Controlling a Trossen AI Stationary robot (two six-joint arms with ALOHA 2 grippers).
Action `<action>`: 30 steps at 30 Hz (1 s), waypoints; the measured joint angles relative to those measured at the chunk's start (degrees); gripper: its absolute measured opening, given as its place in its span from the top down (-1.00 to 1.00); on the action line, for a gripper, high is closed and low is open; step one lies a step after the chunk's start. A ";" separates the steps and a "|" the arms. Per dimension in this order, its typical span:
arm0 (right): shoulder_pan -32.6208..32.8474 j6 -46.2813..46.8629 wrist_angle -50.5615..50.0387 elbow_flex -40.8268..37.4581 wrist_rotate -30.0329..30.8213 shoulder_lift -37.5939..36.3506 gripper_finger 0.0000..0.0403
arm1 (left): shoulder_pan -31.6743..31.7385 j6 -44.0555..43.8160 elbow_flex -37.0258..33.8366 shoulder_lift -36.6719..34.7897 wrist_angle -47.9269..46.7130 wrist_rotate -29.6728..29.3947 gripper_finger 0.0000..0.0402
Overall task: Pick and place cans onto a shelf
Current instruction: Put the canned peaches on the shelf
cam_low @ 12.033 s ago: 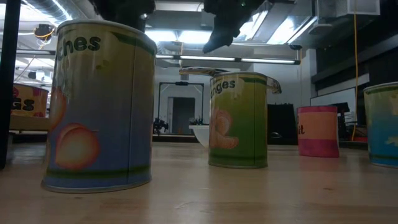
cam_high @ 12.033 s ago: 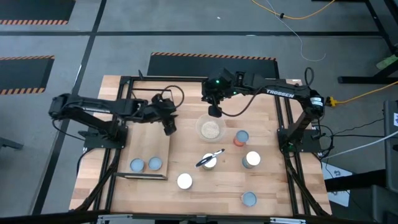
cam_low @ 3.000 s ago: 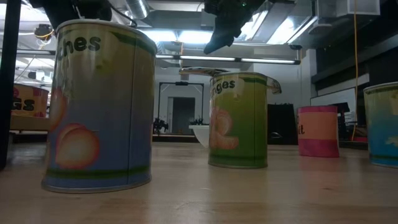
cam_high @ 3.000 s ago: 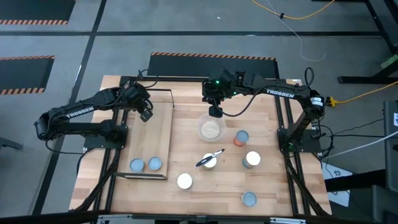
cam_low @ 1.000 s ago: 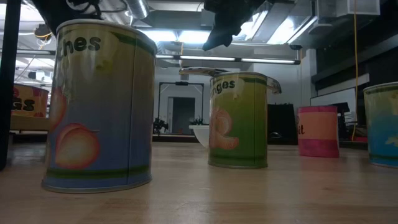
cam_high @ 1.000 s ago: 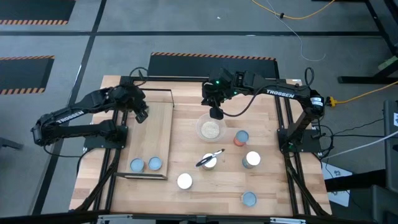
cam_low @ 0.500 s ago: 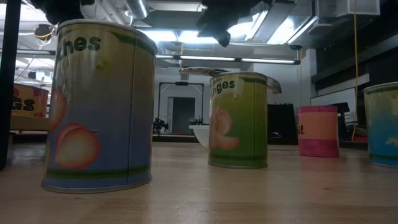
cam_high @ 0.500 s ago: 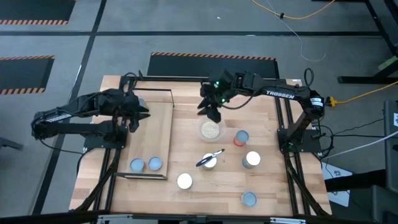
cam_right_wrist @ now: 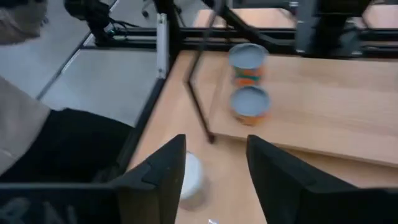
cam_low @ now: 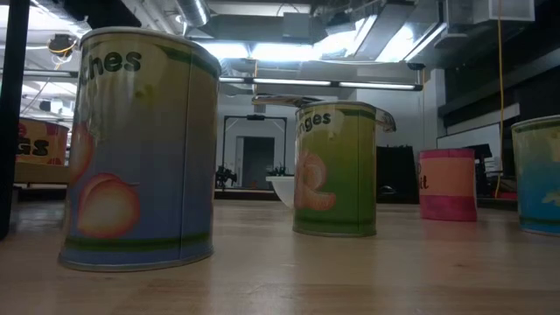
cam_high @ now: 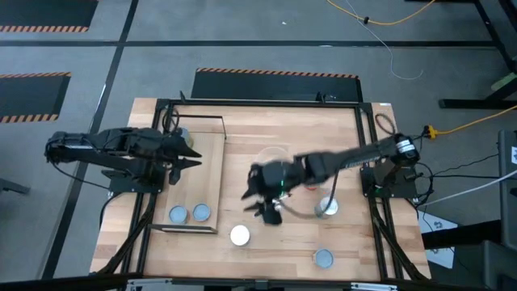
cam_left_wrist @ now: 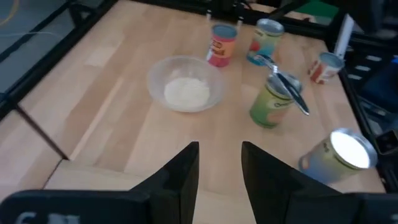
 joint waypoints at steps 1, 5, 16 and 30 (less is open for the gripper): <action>1.45 0.13 0.87 0.00 1.18 0.85 0.14 | -0.62 0.00 0.00 0.00 0.04 -0.05 0.44; 6.41 0.14 4.80 -0.05 4.55 4.94 0.14 | -2.76 0.04 0.00 0.00 0.20 -1.51 0.44; 11.78 -0.11 9.21 -0.09 6.32 12.83 0.14 | -6.52 0.05 0.00 0.00 0.13 -3.90 0.44; 11.80 -0.40 9.35 -0.07 7.89 17.87 0.14 | -9.12 0.07 0.00 0.00 -0.11 -3.93 0.44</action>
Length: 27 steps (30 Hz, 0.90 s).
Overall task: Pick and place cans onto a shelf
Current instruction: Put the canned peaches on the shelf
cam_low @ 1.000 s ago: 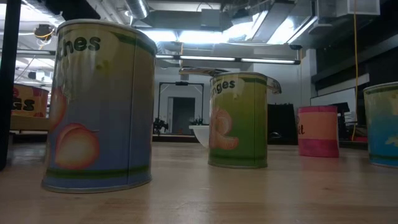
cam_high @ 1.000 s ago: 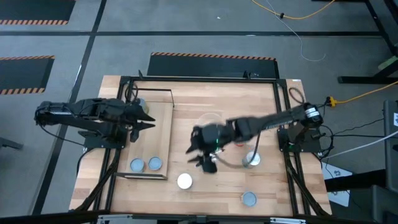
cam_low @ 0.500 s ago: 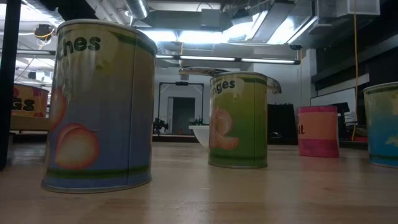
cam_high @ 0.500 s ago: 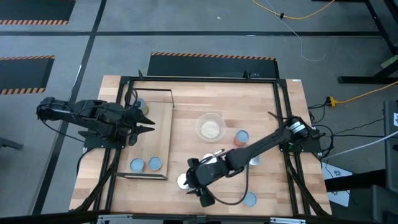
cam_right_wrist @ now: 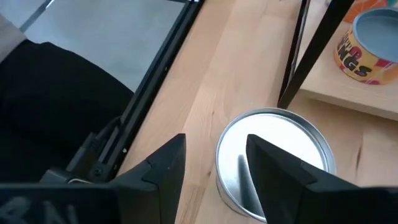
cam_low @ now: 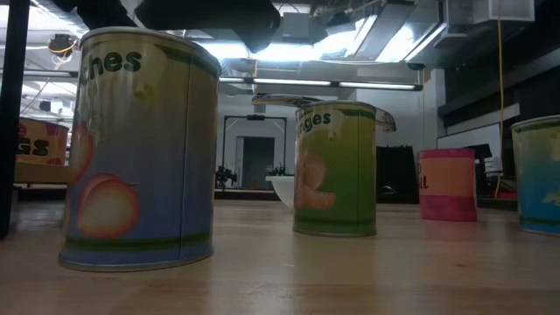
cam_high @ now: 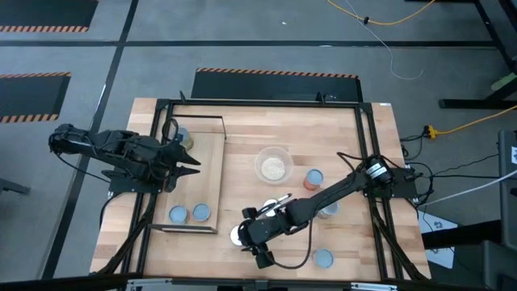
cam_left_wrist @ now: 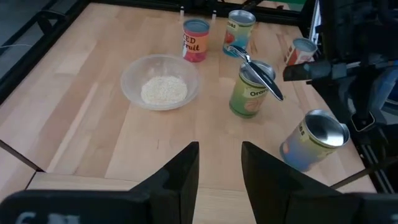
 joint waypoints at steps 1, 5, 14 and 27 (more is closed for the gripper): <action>0.00 -0.19 -0.02 0.00 0.00 0.00 0.14 | -0.10 0.00 0.00 0.02 -0.09 0.00 0.44; 0.00 -1.51 -1.21 0.00 0.00 0.02 0.14 | -0.41 0.00 0.00 0.02 -0.36 0.02 0.44; 0.00 -1.56 -4.96 0.00 1.11 0.02 0.14 | -0.57 0.01 0.00 0.01 -0.83 0.02 0.44; -0.02 -2.96 -3.46 -0.11 1.64 1.16 0.25 | -0.56 0.02 0.00 0.02 -1.07 0.02 0.44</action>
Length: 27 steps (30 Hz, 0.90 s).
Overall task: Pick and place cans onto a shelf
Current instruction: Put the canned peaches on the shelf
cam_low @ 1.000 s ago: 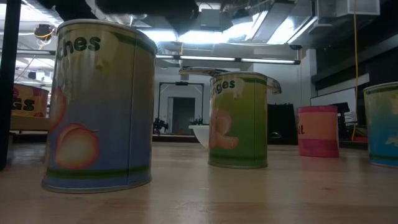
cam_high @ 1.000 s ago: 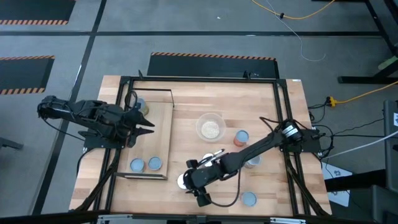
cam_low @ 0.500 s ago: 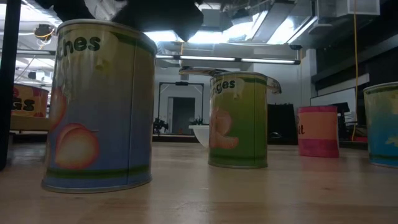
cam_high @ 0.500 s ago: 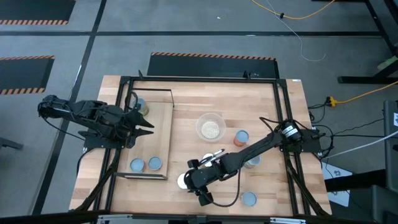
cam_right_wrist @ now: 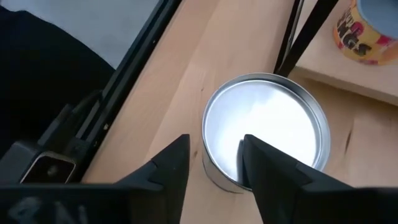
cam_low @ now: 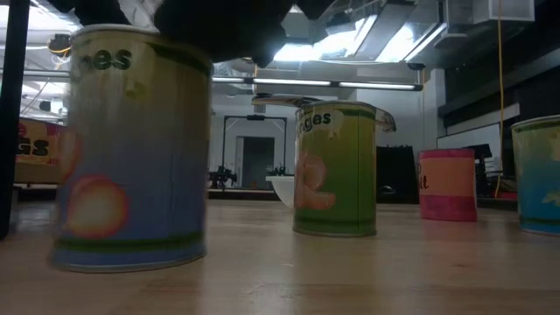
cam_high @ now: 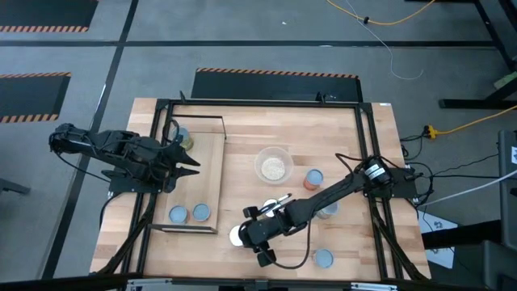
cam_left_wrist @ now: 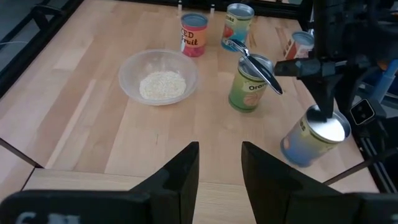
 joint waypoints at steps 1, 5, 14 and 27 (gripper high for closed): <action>0.00 0.02 -0.08 0.05 -0.07 0.00 0.27 | 0.00 0.00 -0.02 0.00 -0.05 0.00 0.44; 0.00 -1.07 -0.27 0.05 0.02 0.00 0.37 | 0.02 0.00 -0.02 0.00 -0.25 0.00 0.44; -0.02 -3.15 -0.50 0.05 -0.44 0.00 0.68 | 0.01 0.00 -0.02 0.00 -0.24 0.00 0.44; -0.11 -7.37 -0.62 0.02 -0.52 0.02 0.97 | 0.00 0.00 -0.02 -0.01 -0.24 0.00 0.44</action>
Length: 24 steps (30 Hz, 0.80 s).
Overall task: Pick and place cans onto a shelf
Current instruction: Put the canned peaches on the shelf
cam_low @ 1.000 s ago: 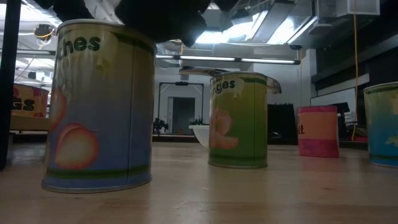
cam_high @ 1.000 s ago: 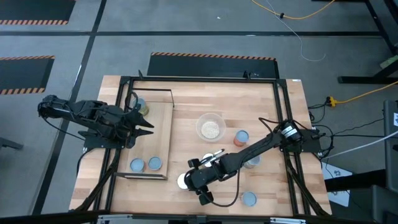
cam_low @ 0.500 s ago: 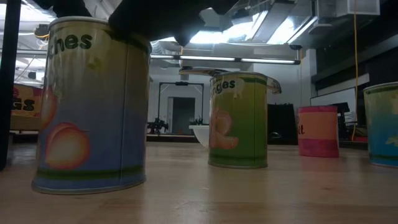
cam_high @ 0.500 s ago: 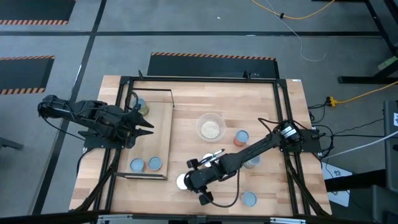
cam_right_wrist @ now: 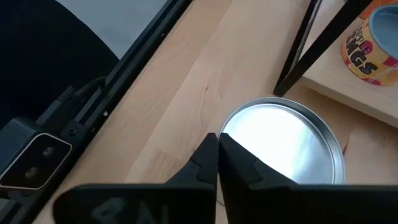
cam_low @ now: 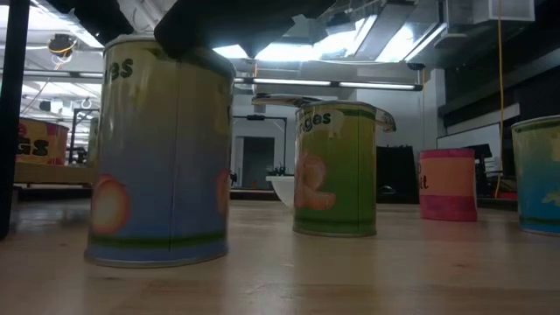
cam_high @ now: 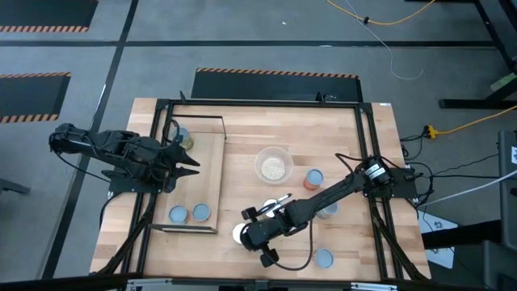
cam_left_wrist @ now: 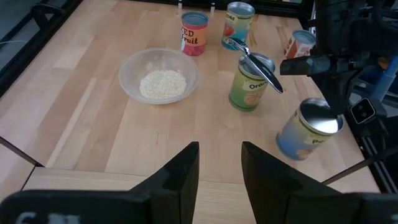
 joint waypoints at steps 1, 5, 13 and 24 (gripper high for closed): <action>0.00 -0.16 0.02 0.00 0.00 -0.01 0.97 | 0.01 0.00 0.00 0.00 0.00 0.00 0.44; -0.01 -1.69 0.48 -0.02 0.06 -0.01 0.97 | 0.01 0.00 0.00 0.01 0.00 0.00 0.44; -0.28 -8.49 -0.45 3.30 0.28 0.12 0.97 | 0.01 0.00 0.00 0.01 0.01 0.00 0.44; -4.36 -13.98 -19.22 17.06 -0.17 -0.01 0.97 | 0.01 0.00 0.00 0.01 0.00 0.00 0.44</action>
